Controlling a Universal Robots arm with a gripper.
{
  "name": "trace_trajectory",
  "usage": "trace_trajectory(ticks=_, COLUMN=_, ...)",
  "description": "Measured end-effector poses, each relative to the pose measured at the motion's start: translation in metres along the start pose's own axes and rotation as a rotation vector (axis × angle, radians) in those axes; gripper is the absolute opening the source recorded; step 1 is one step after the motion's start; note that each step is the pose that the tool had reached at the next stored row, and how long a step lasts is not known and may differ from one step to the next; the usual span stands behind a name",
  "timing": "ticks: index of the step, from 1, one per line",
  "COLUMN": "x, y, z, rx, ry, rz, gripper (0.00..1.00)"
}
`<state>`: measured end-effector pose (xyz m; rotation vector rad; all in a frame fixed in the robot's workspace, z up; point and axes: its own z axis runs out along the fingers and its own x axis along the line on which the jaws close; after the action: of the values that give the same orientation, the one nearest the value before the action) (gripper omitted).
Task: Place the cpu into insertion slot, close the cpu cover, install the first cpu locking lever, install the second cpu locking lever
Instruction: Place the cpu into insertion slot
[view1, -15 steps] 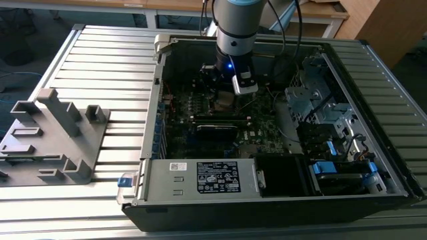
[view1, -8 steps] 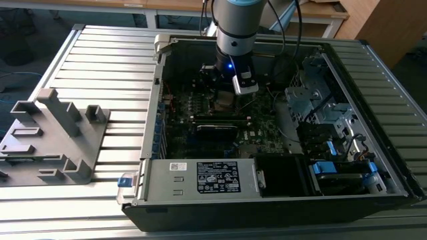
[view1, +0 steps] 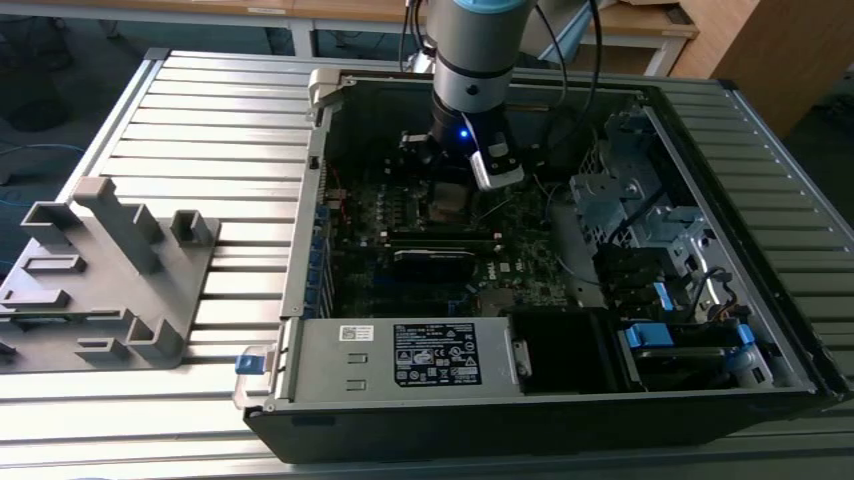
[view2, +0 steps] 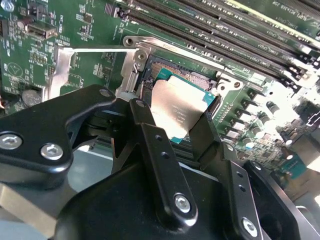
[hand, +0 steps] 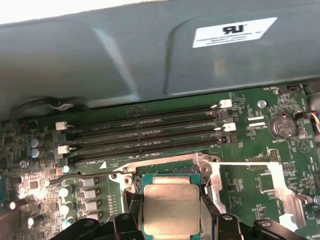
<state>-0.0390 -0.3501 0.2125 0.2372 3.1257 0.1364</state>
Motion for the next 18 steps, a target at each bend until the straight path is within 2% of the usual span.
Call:
trace_trajectory(ticks=5, x=-0.0001, y=0.0000, z=0.0001, rx=-0.0004, ry=-0.0005, rz=0.006, gripper=0.54)
trace_trajectory(ticks=15, x=0.0000, y=-0.0001, z=0.0012, rx=-0.0007, ry=-0.0162, rz=0.185, gripper=0.54)
trace_trajectory(ticks=18, x=-0.0001, y=-0.0001, z=0.0012, rx=-0.0007, ry=-0.0169, rz=0.192, gripper=0.54)
